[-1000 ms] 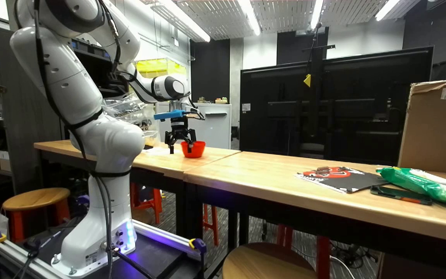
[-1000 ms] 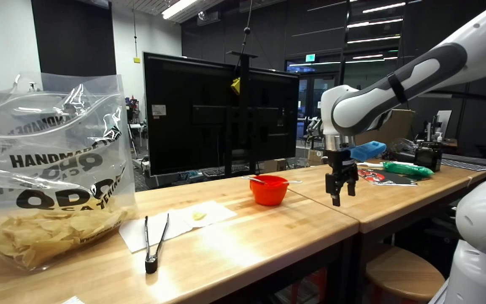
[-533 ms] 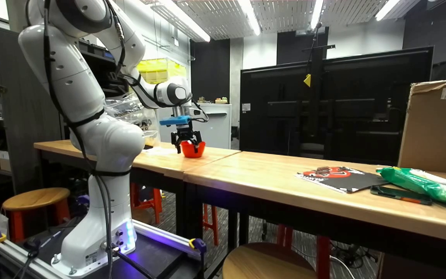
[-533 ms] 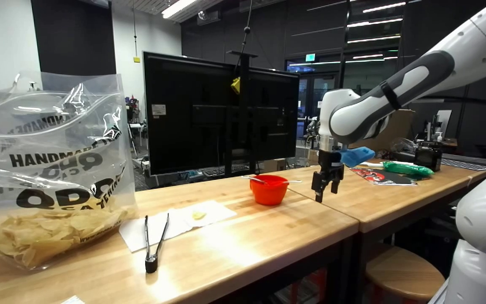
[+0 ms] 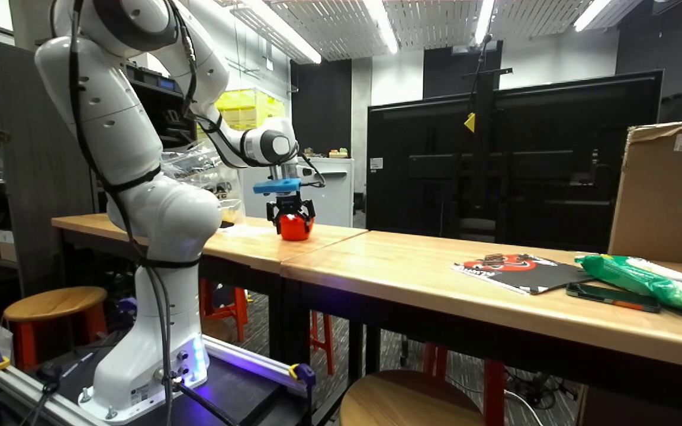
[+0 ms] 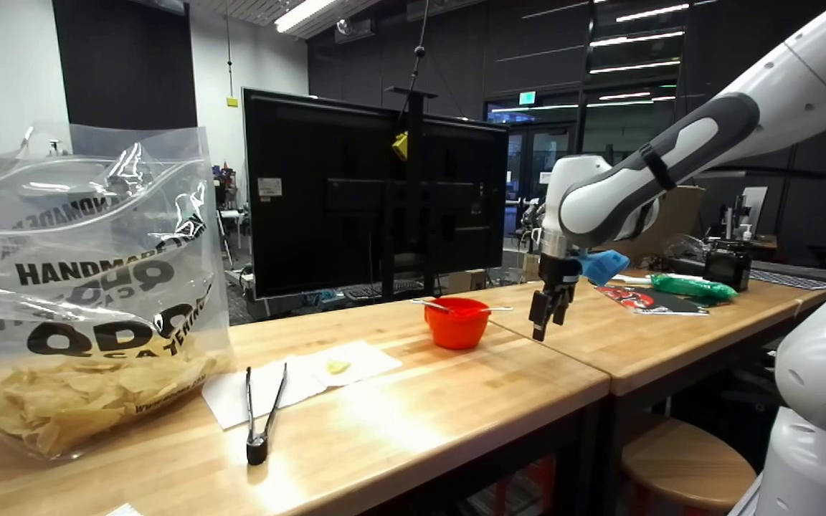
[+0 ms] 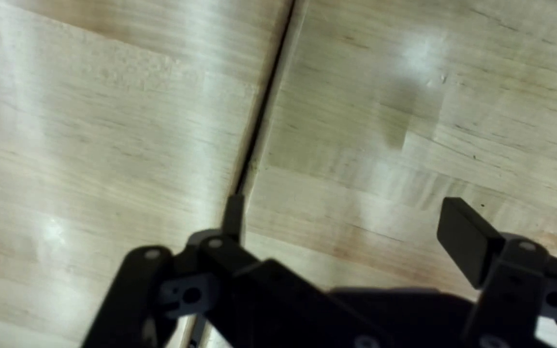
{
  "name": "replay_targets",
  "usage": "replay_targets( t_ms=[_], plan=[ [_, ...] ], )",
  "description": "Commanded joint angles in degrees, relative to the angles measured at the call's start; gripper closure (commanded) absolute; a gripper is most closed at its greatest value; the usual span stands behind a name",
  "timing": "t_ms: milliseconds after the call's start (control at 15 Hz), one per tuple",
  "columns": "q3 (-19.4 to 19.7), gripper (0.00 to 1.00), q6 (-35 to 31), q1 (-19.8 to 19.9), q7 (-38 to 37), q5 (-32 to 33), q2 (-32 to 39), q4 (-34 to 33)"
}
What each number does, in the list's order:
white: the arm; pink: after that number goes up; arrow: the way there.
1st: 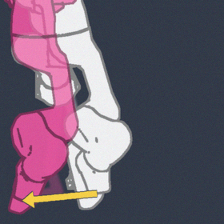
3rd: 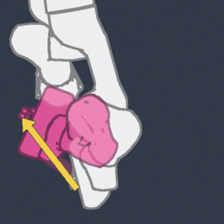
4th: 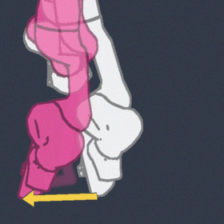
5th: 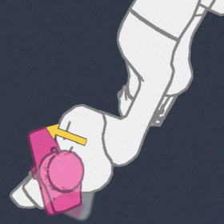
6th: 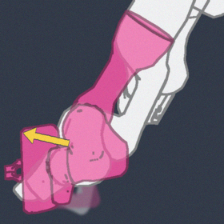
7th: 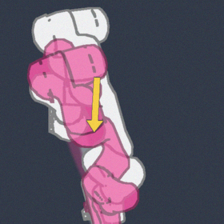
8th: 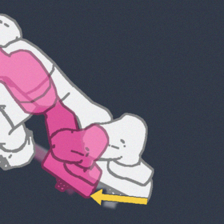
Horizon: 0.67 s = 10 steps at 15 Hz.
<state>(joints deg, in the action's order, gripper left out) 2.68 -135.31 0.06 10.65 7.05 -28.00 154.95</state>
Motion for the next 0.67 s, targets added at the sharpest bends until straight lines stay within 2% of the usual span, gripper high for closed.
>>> replay_targets(
  t_ms=[0, 333, 600],
  plan=[
    [-1.3, 0.00, 1.6, -1.5, 1.8, 0.6, 0.2, -2.8],
    [-3.8, 0.00, 3.5, -3.5, 2.1, 1.8, 0.6, -5.8],
    [-3.5, 0.00, 3.6, -4.0, 3.5, 1.8, 1.0, -5.2]
  ],
)
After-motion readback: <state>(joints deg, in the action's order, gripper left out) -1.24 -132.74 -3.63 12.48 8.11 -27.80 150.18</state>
